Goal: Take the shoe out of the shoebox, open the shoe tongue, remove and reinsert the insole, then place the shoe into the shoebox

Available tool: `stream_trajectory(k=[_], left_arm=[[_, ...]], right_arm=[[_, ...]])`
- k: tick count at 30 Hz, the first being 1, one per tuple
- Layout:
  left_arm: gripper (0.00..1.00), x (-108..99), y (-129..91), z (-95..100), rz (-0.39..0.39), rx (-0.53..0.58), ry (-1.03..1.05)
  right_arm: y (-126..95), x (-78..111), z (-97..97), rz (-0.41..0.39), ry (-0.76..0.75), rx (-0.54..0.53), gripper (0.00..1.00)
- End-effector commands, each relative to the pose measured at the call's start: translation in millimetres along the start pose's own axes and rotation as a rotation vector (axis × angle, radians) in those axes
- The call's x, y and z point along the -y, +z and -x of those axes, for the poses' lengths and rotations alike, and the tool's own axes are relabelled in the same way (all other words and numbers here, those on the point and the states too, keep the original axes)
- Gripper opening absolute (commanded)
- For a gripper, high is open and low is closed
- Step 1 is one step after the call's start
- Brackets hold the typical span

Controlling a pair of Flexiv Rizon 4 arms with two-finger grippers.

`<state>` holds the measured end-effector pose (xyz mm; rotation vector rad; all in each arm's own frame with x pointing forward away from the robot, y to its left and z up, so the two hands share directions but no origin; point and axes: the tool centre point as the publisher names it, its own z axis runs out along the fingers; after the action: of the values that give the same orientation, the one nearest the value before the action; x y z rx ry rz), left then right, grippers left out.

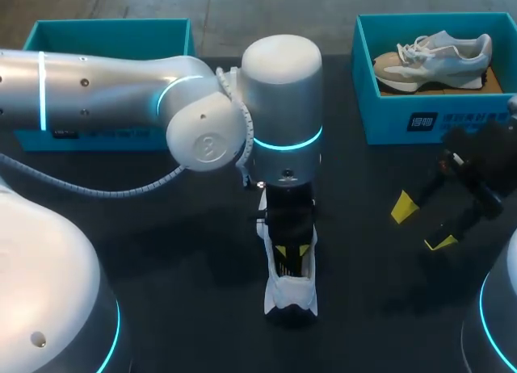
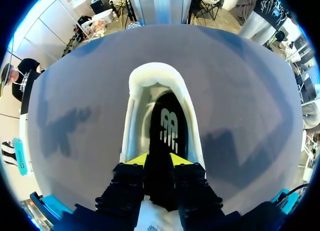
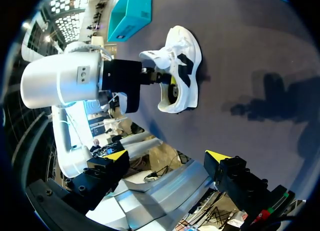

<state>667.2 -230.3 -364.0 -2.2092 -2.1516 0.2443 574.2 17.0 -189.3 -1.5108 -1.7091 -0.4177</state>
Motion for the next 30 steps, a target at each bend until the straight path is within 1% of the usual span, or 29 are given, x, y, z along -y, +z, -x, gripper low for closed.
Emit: stream_trajectory(k=[1, 3, 6, 9, 12, 16, 17, 21, 30], left_arm=[[0.35, -3.6, -2.7, 0.9, -0.001, -0.005, 0.003], [0.4, -4.7, -2.8, 1.9, 0.001, -0.006, 0.006], [0.41, -1.8, -3.6, 4.4, 0.004, -0.005, 0.028], [0.47, 3.3, -3.8, 5.7, 0.009, -0.012, 0.053], [0.5, 3.9, -3.3, 5.6, 0.012, -0.018, 0.059], [0.75, 0.5, -5.8, 2.7, 0.016, -0.019, 0.056], [0.76, -0.7, -7.0, 1.6, 0.017, -0.019, 0.054], [0.8, -6.9, -10.3, -2.7, 0.022, -0.019, 0.041], [0.87, -16.5, -17.1, -5.9, 0.025, -0.002, 0.02]], right_arm=[[0.7, 1.0, 0.5, 0.002, 0.001, 0.001, 1.0], [0.7, 1.0, 0.5, 0.002, 0.001, 0.001, 1.0], [0.7, 1.0, 0.5, 0.002, 0.001, 0.001, 1.0], [0.7, 1.0, 0.5, 0.002, 0.001, 0.001, 1.0], [0.7, 1.0, 0.5, 0.002, 0.001, 0.001, 1.0], [0.7, 1.0, 0.5, 0.002, 0.001, 0.001, 1.0], [0.7, 1.0, 0.5, 0.002, 0.001, 0.001, 1.0], [0.7, 1.0, 0.5, 0.002, 0.001, 0.001, 1.0], [0.7, 1.0, 0.5, 0.002, 0.001, 0.001, 1.0]])
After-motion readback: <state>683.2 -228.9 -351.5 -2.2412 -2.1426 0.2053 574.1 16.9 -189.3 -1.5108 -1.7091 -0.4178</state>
